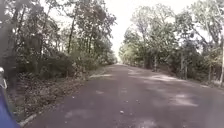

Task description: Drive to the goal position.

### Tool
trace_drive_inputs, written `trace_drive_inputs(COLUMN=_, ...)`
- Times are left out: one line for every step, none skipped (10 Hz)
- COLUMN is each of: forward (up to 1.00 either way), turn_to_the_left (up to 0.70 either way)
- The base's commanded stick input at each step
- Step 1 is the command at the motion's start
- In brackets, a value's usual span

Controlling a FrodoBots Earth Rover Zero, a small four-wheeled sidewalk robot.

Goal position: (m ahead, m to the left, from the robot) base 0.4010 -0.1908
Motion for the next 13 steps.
trace_drive_inputs(forward=0.06, turn_to_the_left=-0.03)
trace_drive_inputs(forward=0.06, turn_to_the_left=-0.03)
trace_drive_inputs(forward=0.05, turn_to_the_left=-0.03)
trace_drive_inputs(forward=0.06, turn_to_the_left=-0.03)
trace_drive_inputs(forward=0.05, turn_to_the_left=-0.03)
trace_drive_inputs(forward=0.06, turn_to_the_left=-0.03)
trace_drive_inputs(forward=0.06, turn_to_the_left=-0.03)
trace_drive_inputs(forward=0.05, turn_to_the_left=-0.03)
trace_drive_inputs(forward=0.05, turn_to_the_left=-0.03)
trace_drive_inputs(forward=0.05, turn_to_the_left=-0.03)
trace_drive_inputs(forward=0.06, turn_to_the_left=-0.03)
trace_drive_inputs(forward=0.06, turn_to_the_left=-0.03)
trace_drive_inputs(forward=0.06, turn_to_the_left=-0.03)
